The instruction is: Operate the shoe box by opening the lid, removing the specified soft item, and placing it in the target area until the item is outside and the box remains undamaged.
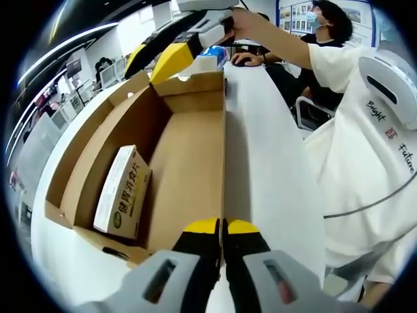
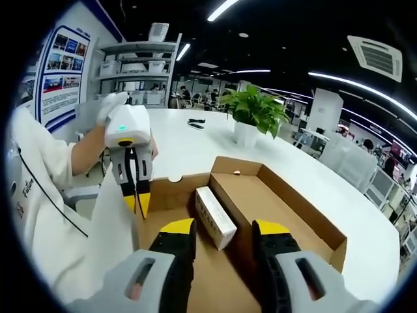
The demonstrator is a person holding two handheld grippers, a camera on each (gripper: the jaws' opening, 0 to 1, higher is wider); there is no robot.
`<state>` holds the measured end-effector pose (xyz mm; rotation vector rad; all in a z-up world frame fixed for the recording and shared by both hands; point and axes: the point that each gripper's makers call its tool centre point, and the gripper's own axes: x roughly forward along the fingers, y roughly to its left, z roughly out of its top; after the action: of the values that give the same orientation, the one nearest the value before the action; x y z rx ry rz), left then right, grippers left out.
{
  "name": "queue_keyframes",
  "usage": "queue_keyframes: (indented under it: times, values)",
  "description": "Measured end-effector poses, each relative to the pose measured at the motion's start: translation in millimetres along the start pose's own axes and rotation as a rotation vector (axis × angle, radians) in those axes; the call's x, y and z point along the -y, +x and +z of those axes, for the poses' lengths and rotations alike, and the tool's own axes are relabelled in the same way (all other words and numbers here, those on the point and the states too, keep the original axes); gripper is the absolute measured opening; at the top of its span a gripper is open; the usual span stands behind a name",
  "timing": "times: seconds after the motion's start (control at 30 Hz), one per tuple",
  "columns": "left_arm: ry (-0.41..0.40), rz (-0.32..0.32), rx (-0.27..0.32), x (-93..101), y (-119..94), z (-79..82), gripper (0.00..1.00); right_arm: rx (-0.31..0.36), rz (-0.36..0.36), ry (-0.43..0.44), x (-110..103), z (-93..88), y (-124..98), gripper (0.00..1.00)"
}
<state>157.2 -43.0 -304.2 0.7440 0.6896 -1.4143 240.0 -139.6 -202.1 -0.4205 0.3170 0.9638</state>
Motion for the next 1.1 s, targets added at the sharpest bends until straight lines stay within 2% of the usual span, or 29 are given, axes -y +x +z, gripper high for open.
queue_keyframes:
  times: [0.33,0.77,1.1]
  values:
    - [0.000,0.001,-0.001,-0.1,0.1,0.0,0.01,-0.004,0.019,-0.003,-0.9,0.9,3.4,0.34]
    - [0.001,0.003,0.001,0.1,0.2,-0.3,0.01,-0.058,0.072,-0.076,-19.3,-2.5,29.6,0.34]
    - [0.004,0.002,0.002,0.2,0.3,-0.7,0.01,-0.079,0.073,-0.092,-23.3,-4.4,46.0,0.35]
